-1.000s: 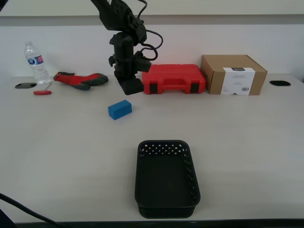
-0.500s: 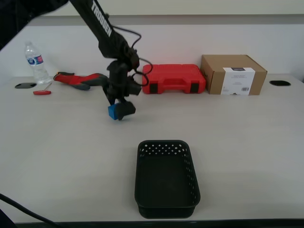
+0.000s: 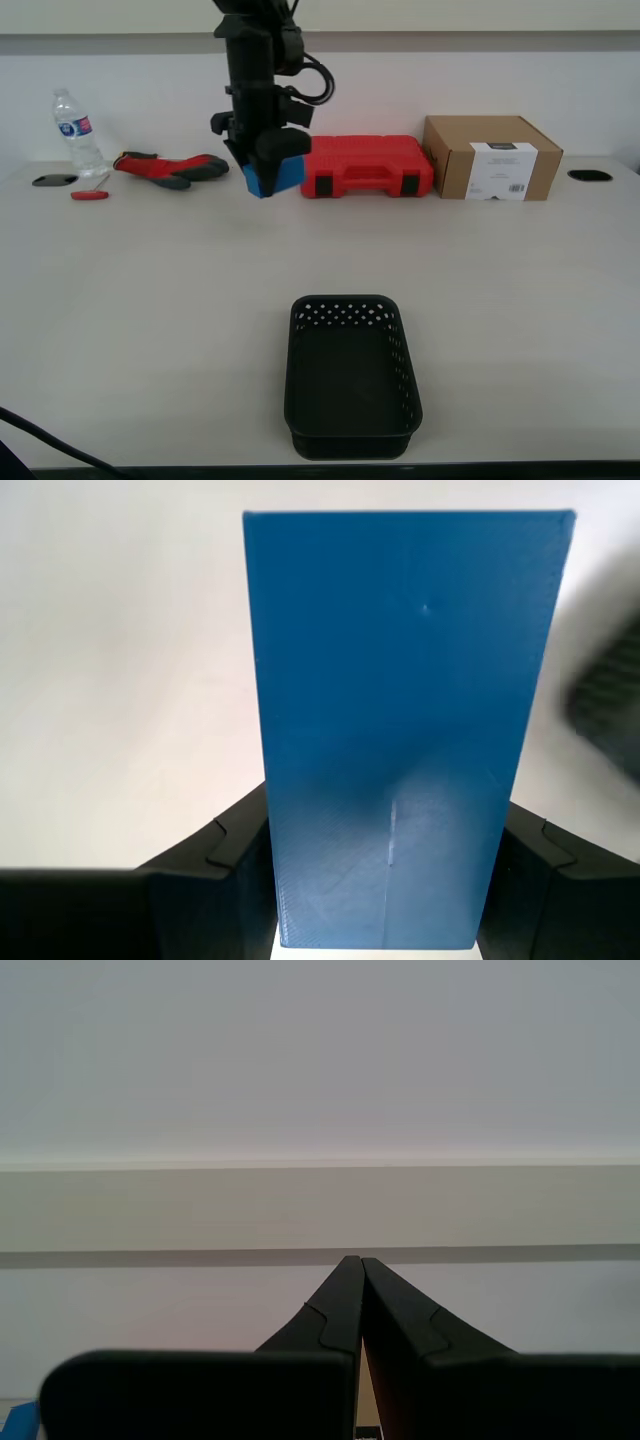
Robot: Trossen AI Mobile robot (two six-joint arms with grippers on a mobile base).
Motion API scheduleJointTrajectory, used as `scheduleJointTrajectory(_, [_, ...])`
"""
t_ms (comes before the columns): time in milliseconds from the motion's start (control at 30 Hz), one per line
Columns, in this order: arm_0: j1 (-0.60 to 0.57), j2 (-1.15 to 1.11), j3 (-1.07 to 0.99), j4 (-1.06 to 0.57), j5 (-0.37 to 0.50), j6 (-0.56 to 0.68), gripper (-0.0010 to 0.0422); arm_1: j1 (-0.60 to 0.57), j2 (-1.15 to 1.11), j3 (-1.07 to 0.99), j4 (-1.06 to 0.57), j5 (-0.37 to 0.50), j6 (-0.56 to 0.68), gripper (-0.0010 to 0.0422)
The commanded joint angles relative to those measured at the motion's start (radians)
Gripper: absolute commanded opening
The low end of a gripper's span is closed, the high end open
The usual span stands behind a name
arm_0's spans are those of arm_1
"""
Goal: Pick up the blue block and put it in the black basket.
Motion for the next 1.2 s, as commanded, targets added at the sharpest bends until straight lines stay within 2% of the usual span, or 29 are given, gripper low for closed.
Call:
scheduleJointTrajectory(33, [0.0,0.0,0.002,0.004,0.0,0.0,0.0,-0.105,-0.128,-0.147,0.042,0.055,-0.018,-0.0002])
scheduleJointTrajectory(133, [0.0,0.0,0.002,0.003,0.0,0.0,0.0,-0.232,-0.196,-0.305,0.182,0.051,-0.023,-0.0002])
scheduleJointTrajectory(167, [0.0,0.0,0.002,0.002,0.0,0.0,0.0,-0.323,-0.19,-0.396,0.284,0.038,-0.022,-0.0002])
scheduleJointTrajectory(233, [0.0,0.0,0.002,0.007,0.0,0.0,0.0,-0.407,-0.134,-0.473,0.37,0.016,-0.023,-0.0002])
scheduleJointTrajectory(300, [0.0,0.0,0.002,-0.001,-0.002,0.0,0.0,-0.435,-0.071,-0.499,0.373,-0.01,-0.042,-0.0001])
scheduleJointTrajectory(367, [0.0,0.0,0.002,-0.004,-0.002,0.0,0.0,-0.443,-0.024,-0.502,0.355,0.008,-0.075,-0.0001])
scheduleJointTrajectory(600, [0.0,0.0,0.002,-0.003,-0.002,0.0,0.0,-0.445,-0.014,-0.5,0.354,0.026,-0.089,0.0002])
scheduleJointTrajectory(667, [0.0,0.0,0.002,-0.003,-0.002,0.0,0.0,-0.445,-0.014,-0.487,0.33,0.025,-0.093,0.0017])
scheduleJointTrajectory(767, [0.0,0.0,0.002,-0.003,-0.002,0.0,0.0,-0.445,-0.014,-0.47,0.294,0.037,-0.094,0.0083])
scheduleJointTrajectory(800, [0.0,0.0,0.002,-0.003,-0.002,0.0,0.0,-0.444,-0.014,-0.465,0.285,0.037,-0.093,0.0134])
scheduleJointTrajectory(833, [0.0,0.0,0.002,-0.003,-0.002,0.0,0.0,-0.444,-0.015,-0.465,0.282,0.036,-0.094,0.0203])
scheduleJointTrajectory(933, [0.0,0.0,0.002,-0.003,-0.002,0.0,0.0,-0.444,-0.015,-0.432,0.207,0.036,-0.097,0.0353])
scheduleJointTrajectory(967, [0.0,0.0,0.002,-0.003,-0.002,0.0,0.0,-0.445,-0.023,-0.415,0.18,0.011,-0.097,0.0394])
scheduleJointTrajectory(1000, [0.0,0.0,0.002,-0.003,-0.002,0.0,0.0,-0.445,-0.038,-0.391,0.134,0.002,-0.093,0.0409])
scheduleJointTrajectory(1033, [0.0,0.0,0.002,-0.003,-0.002,0.0,0.0,-0.444,-0.058,-0.372,0.1,0.01,-0.093,0.0376])
scheduleJointTrajectory(1100, [0.0,0.0,0.002,-0.003,-0.002,0.0,0.0,-0.444,-0.122,-0.351,0.084,0.039,-0.094,0.0281])
scheduleJointTrajectory(1200, [0.0,0.0,0.002,-0.004,-0.002,0.0,0.0,-0.443,-0.221,-0.346,0.154,0.052,-0.085,0.0136])
